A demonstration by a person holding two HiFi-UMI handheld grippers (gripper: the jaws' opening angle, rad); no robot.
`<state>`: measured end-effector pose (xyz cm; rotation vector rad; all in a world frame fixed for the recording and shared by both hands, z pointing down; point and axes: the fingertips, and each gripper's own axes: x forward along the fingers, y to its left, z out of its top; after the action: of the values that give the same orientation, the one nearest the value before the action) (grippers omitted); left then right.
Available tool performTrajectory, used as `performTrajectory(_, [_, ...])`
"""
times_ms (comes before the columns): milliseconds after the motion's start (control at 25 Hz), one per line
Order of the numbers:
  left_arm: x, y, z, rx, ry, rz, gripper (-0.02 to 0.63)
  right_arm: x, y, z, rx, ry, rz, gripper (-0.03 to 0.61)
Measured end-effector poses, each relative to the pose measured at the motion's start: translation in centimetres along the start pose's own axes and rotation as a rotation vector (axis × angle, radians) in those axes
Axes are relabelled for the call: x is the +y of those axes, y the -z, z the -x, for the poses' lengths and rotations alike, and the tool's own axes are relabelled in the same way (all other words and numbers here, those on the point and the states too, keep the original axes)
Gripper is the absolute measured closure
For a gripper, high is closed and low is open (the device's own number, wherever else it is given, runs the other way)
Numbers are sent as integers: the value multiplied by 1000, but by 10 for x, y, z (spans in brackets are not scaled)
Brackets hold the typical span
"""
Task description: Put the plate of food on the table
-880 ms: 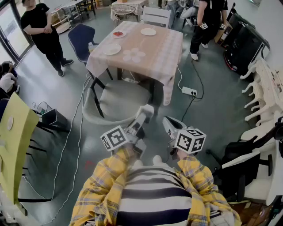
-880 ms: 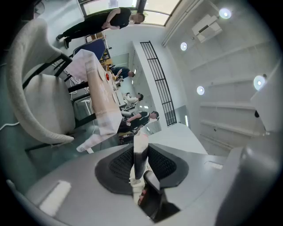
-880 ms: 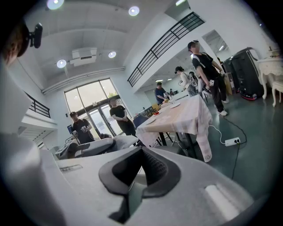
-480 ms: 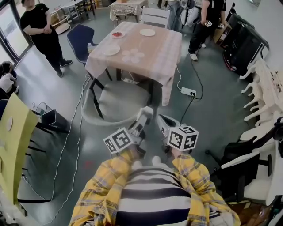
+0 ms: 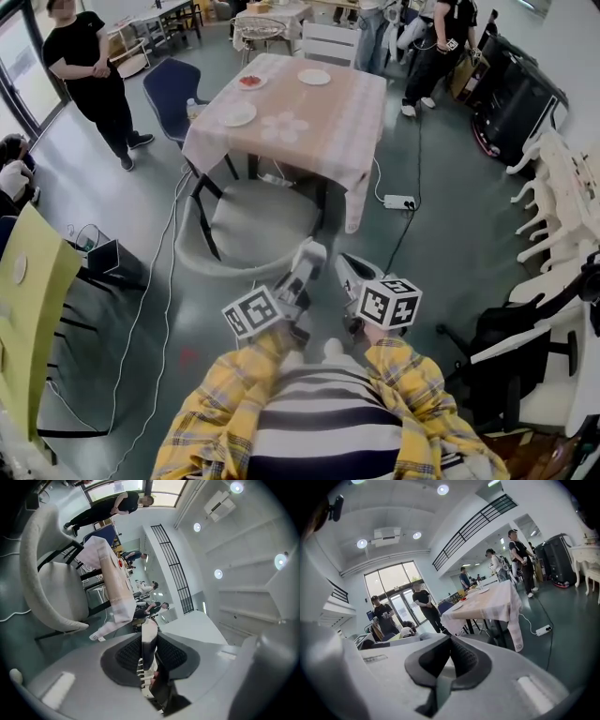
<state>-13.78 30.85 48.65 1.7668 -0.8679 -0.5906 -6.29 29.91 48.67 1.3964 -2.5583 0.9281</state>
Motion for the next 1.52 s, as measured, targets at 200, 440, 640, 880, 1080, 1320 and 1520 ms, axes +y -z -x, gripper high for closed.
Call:
performTrajectory(200, [7, -4, -6, 21, 12, 11, 518, -3, 4, 0, 15, 28, 6, 581])
performTrajectory(440, [5, -7, -30, 26, 23, 16, 518, -30, -10, 7, -4, 71, -7, 581])
performTrajectory(640, [8, -17, -58, 9, 0, -6, 518, -63, -34, -5, -23, 67, -24, 581])
performTrajectory(880, [9, -32, -117, -39, -22, -24, 518, -110, -69, -27, -10, 34, -30, 581])
performTrajectory(1080, [4, -46, -172, -82, -24, -37, 518, -151, -104, -47, 4, 2, -25, 581])
performTrajectory(1320, [-2, -59, -224, -149, -28, -46, 518, -187, -144, -64, 16, -36, 24, 581])
performTrajectory(1520, [-7, -64, -255, -177, -30, -48, 518, -213, -173, -73, 13, -55, 37, 581])
